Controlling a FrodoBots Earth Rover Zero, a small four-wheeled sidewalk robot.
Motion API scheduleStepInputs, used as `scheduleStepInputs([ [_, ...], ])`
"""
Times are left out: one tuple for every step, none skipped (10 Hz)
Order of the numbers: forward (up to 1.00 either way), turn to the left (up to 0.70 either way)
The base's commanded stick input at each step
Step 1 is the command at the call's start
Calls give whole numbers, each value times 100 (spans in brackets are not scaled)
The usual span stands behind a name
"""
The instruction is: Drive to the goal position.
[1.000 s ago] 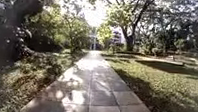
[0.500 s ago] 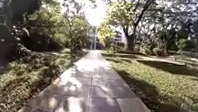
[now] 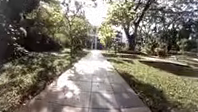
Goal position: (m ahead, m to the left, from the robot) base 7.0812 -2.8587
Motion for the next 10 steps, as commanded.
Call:
scheduleStepInputs([
  [50,0],
  [50,0],
  [50,0],
  [50,0],
  [50,0],
  [50,0],
  [50,0],
  [50,0],
  [50,0],
  [50,0],
])
